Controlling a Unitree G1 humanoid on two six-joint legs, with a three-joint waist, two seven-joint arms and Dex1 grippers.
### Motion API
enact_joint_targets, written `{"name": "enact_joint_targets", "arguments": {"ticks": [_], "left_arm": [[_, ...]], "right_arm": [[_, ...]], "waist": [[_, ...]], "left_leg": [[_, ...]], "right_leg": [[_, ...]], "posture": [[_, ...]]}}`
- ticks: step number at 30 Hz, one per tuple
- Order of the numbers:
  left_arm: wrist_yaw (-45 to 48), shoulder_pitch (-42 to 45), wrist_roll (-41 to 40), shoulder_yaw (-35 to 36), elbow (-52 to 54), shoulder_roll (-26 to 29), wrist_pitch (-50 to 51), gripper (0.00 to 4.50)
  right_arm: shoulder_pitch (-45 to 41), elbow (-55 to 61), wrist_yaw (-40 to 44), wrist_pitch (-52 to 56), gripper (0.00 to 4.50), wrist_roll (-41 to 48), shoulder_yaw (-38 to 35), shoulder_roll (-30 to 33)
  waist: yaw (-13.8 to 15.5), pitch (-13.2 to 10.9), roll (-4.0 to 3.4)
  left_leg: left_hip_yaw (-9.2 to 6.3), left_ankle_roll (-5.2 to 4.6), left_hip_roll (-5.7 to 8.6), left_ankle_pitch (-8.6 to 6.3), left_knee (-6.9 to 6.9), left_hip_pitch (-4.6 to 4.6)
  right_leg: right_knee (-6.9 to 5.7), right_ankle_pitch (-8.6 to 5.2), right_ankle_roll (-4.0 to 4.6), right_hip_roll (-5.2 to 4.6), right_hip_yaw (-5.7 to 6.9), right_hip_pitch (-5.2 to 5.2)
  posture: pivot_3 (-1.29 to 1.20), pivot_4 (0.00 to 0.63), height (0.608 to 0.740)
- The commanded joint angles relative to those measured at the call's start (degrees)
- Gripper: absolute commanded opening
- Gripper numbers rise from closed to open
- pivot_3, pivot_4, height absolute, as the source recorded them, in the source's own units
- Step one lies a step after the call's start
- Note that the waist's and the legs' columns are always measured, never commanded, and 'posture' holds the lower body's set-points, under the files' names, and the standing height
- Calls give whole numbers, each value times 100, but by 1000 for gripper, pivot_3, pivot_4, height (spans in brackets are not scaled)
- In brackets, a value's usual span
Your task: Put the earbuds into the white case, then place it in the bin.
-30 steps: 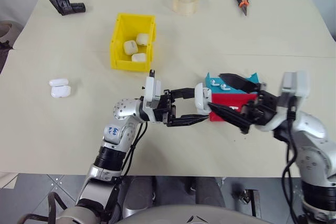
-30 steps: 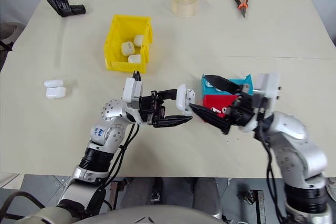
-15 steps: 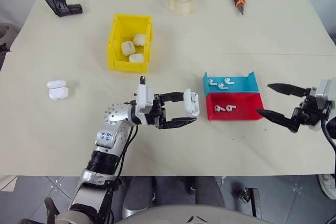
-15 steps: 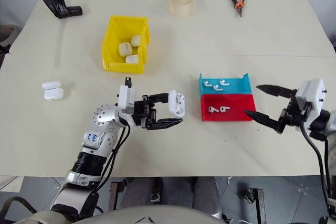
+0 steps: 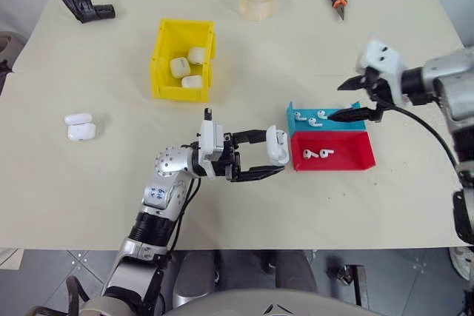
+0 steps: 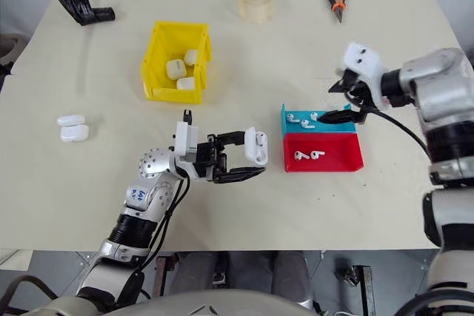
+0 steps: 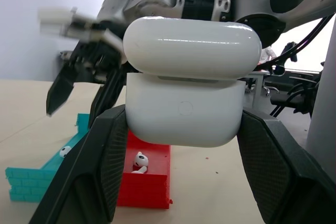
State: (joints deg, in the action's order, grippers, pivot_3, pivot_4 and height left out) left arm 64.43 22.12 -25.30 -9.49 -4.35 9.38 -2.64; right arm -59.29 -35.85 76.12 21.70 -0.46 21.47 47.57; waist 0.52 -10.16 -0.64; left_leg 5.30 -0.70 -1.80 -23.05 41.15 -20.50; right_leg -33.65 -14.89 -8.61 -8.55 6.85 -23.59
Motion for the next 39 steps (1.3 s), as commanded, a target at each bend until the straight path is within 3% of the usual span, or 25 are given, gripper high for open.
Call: {"name": "enact_joint_targets", "arguments": {"ticks": [1, 13, 16, 19, 38, 39], "left_arm": [[-67, -18, -1, 9, 146, -30, -115, 2787], [-241, -118, -22, 10, 258, -14, -141, 2787], [-274, -129, -28, -3, 279, -18, -132, 2787], [-298, -133, -30, -13, 304, -17, -122, 2787], [-316, -104, -64, -3, 393, 55, -16, 2787], [-317, -106, -66, -4, 402, 56, -10, 2787]], "right_arm": [[-445, -808, 26, -747, 4447, -568, 233, -192], [-1093, -2239, 85, -1773, 4447, -1289, 266, -845], [-1129, -2376, 104, -1856, 3829, -1328, 229, -986], [-1143, -2468, 71, -1883, 2912, -1361, 197, -1092], [-1158, -2687, 60, -1842, 2912, -1568, 178, -1308], [-1148, -2677, 96, -1827, 2733, -1562, 176, -1308]], "waist": [[-44, -1, -2], [-217, -2, -4], [-241, -2, -5], [-249, -2, -5], [-237, 0, -7], [-237, 0, -7]], "left_leg": [[1, 0, 0, 0, 0, 0], [-3, 4, -2, 2, 0, -1], [-2, 4, -2, 2, -1, 0], [-2, 5, -3, 3, 1, 3], [-3, 6, -4, 3, 6, 8], [-3, 6, -4, 3, 6, 8]], "right_leg": [[1, 0, 0, 0, 0, 0], [-6, 0, 0, 0, 2, -1], [-6, 0, 0, 0, 2, -1], [-10, 0, 0, 0, 1, 0], [-15, 0, 0, 0, -1, 4], [-15, 0, 0, 0, -1, 4]], "posture": [[0, 150, 740], [0, 150, 740], [0, 150, 740], [0, 150, 740], [0, 150, 740], [0, 150, 740]]}}
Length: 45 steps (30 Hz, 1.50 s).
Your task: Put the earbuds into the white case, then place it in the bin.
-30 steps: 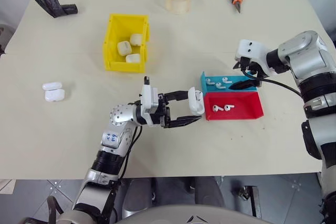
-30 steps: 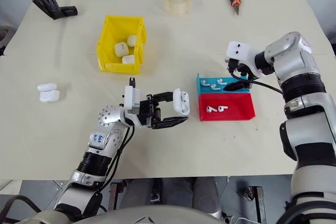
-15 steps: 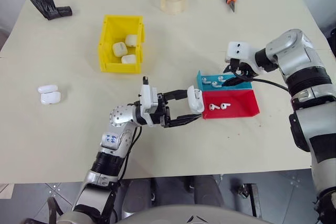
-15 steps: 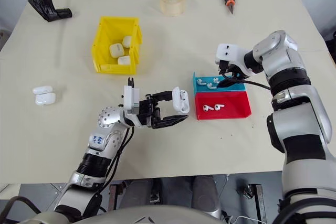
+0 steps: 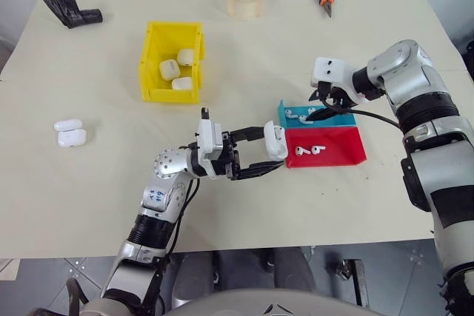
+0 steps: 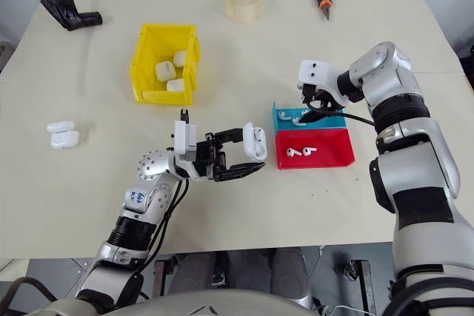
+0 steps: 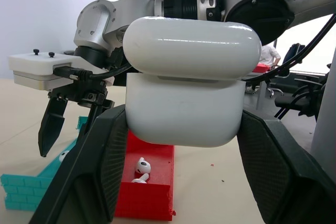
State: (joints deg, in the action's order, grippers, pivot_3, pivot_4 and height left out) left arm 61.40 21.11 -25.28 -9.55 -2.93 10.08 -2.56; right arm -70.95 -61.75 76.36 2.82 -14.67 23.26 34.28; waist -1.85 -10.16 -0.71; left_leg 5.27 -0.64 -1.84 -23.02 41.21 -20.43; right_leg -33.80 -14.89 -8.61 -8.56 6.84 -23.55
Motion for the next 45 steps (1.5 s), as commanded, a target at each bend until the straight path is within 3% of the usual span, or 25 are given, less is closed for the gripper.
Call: {"name": "enact_joint_targets", "arguments": {"ticks": [1, 5, 45], "left_arm": [[-12, 1, -71, 5, 255, -11, -14, 2787], [-16, 14, -80, 15, 256, -6, -3, 2787], [-54, 72, -83, 25, 235, -30, -8, 2787]], "right_arm": [[19, -88, 92, 69, 2561, -139, -2, 18], [53, -65, 169, 110, 1414, -151, 6, 18], [124, -72, 144, -199, 1414, -265, -50, 8]], "waist": [[1, 0, 0], [0, 0, 0], [-6, 1, -1]], "left_leg": [[0, 0, 0, 0, 0, 0], [0, 0, 0, 0, 1, 1], [0, 0, 0, 0, 1, 5]], "right_leg": [[0, 0, 0, 0, 0, 0], [-1, 0, 0, 0, 0, 0], [-1, 0, 0, 0, -1, 4]], "posture": [[0, 150, 740], [0, 150, 740], [0, 150, 740]]}}
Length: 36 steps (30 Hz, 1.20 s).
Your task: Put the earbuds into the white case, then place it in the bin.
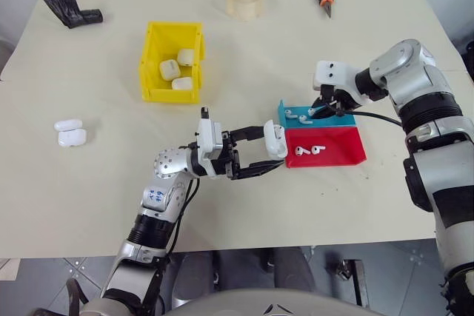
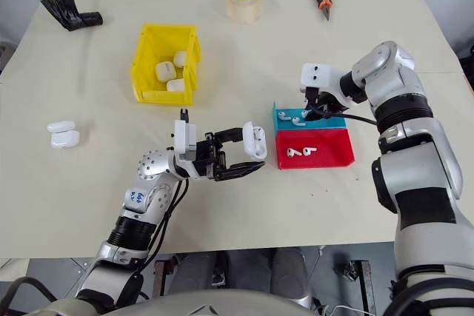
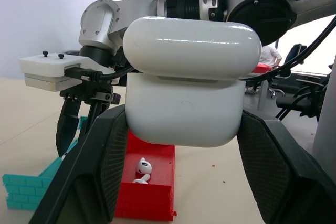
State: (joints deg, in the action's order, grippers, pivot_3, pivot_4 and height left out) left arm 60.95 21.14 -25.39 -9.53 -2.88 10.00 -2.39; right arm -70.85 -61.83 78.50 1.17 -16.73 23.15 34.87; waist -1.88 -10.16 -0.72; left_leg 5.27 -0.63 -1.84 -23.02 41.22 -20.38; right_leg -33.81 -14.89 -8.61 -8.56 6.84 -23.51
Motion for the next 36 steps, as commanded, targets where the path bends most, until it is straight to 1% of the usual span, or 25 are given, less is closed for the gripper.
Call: {"name": "enact_joint_targets", "arguments": {"ticks": [1, 3, 5, 7, 14, 18, 23, 25, 28, 30, 31, 34, 36], "left_arm": [[-11, 67, -73, 24, 233, -22, -24, 2787], [-13, 66, -74, 24, 236, -21, -24, 2787], [-15, 62, -76, 24, 239, -19, -21, 2787], [-16, 59, -80, 25, 242, -17, -17, 2787], [7, 61, -108, 27, 247, -5, 14, 2787], [12, 27, -118, 25, 304, 9, 51, 2787], [94, 88, -143, 53, 249, 54, 97, 2787], [137, 169, -166, 89, 175, 72, 128, 2787], [194, 268, -215, 140, 98, 95, 202, 2787], [231, 351, -248, 144, 35, 88, 270, 2787], [255, 378, -263, 148, 16, 93, 292, 2787], [347, 527, -260, 120, -109, 53, 344, 2787], [383, 597, -252, 126, -172, 28, 361, 2787]], "right_arm": [[114, -60, -62, -32, 1414, -54, -42, -56], [124, -52, -28, -20, 1414, -51, -41, -62], [147, -34, -6, -28, 1043, -38, -51, -66], [174, -4, 31, -20, 543, -28, -78, -69], [226, 116, 4, 70, 510, 26, -208, -61], [345, 570, 140, 278, 510, 353, -587, 151], [961, 1933, 436, 896, 510, 1455, -1599, 594], [1417, 2698, 449, 1409, 510, 2056, -2111, 714], [2062, 3746, 373, 2137, 510, 2783, -2668, 804], [2561, 4519, 300, 2733, 510, 3537, -3206, 767], [2749, 4852, 160, 2994, 510, 3864, -3447, 704], [3444, 6183, -772, 4439, 510, 5194, -4320, 268], [3789, 6881, -1361, 4973, 510, 5897, -4700, -67]], "waist": [[-6, 0, 0], [-10, 0, 0], [-13, 0, 0], [-14, 0, 0], [-14, 0, 0], [-1, 0, 0], [39, -4, -6], [38, -4, -6], [42, -4, -6], [64, -4, -6], [63, -4, -6], [77, -4, -6], [118, -4, -6]], "left_leg": [[0, 0, 0, 0, 0, 0], [0, 0, 0, 0, 0, 1], [0, 0, 0, 0, 0, 1], [1, 0, 0, 0, 0, 2], [1, 0, 0, 0, 0, 3], [1, 0, 0, 0, 0, 3], [-1, 0, 2, 0, -1, -5], [-4, 0, 2, 0, -5, -7], [-5, 0, 1, 0, -5, -7], [-3, 0, 1, 0, -3, -6], [-5, 0, 1, 0, -3, -6], [-4, 0, 1, 0, 0, -6], [-8, 0, 1, 0, 2, -6]], "right_leg": [[0, 0, 0, 0, 0, 0], [0, 0, 0, 0, 0, 0], [0, 0, 0, 0, 0, 0], [0, 0, 0, 0, -1, 1], [-1, 0, 0, 0, -2, 2], [-1, 0, 0, 0, -2, 1], [3, 0, 0, -2, 0, -2], [8, 0, 0, -2, 3, -3], [7, 0, 0, -1, 5, -2], [4, 0, 0, -1, 4, -2], [4, 0, 0, -1, 4, -2], [2, 0, 0, -1, 2, -2], [-2, 0, 0, -1, 3, -2]], "posture": [[0, 150, 740], [0, 150, 740], [0, 150, 740], [0, 150, 740], [0, 150, 740], [0, 150, 740], [0, 150, 740], [0, 150, 740], [0, 150, 740], [0, 150, 740], [0, 150, 740], [0, 150, 740], [0, 150, 740]]}}
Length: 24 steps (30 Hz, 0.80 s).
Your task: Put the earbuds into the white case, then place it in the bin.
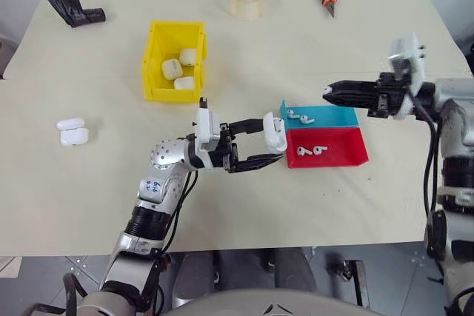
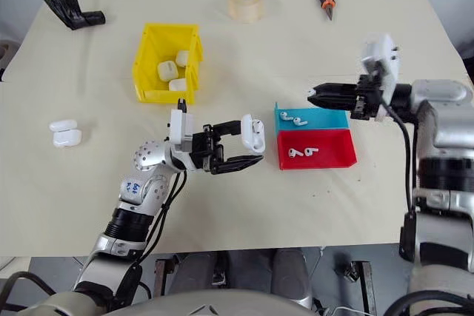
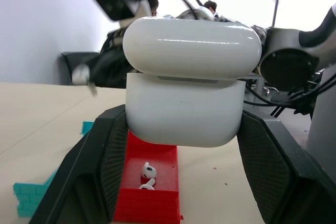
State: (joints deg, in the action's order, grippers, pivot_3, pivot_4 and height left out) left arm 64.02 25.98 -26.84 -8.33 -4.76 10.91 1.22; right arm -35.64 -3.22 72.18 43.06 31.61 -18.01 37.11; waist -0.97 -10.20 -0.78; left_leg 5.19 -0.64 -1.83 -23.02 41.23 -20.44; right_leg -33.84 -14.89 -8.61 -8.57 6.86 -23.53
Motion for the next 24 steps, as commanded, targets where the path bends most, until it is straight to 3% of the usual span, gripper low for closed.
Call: {"name": "enact_joint_targets", "arguments": {"ticks": [1, 7, 12, 24], "left_arm": [[90, 146, -108, 9, -13, -76, 8, 2787], [147, 278, -113, 36, -86, -139, 97, 2787], [147, 365, -119, 57, -132, -191, 139, 2787], [168, 363, -132, 47, -81, -273, 215, 2787]], "right_arm": [[443, 1343, -969, 974, 510, 1359, -687, -424], [1172, 2599, -2348, 1631, 510, 3071, -896, -1154], [1722, 3175, -3034, 1516, 510, 3847, -634, -1441], [2415, 3319, -2969, 745, 510, 3527, 46, -1126]], "waist": [[41, 0, 0], [112, 0, 0], [122, 0, 0], [112, 0, 0]], "left_leg": [[0, 0, 0, 0, 1, 0], [3, 0, 1, 0, 4, 1], [4, -1, 5, 0, 1, 1], [7, -2, 5, -1, -3, 3]], "right_leg": [[1, 0, 0, 0, 0, 0], [-1, 0, 0, 0, -6, 0], [3, 0, 0, 0, -6, 0], [5, 0, 0, 1, -8, 1]], "posture": [[0, 150, 740], [0, 150, 740], [0, 150, 740], [0, 150, 740]]}}
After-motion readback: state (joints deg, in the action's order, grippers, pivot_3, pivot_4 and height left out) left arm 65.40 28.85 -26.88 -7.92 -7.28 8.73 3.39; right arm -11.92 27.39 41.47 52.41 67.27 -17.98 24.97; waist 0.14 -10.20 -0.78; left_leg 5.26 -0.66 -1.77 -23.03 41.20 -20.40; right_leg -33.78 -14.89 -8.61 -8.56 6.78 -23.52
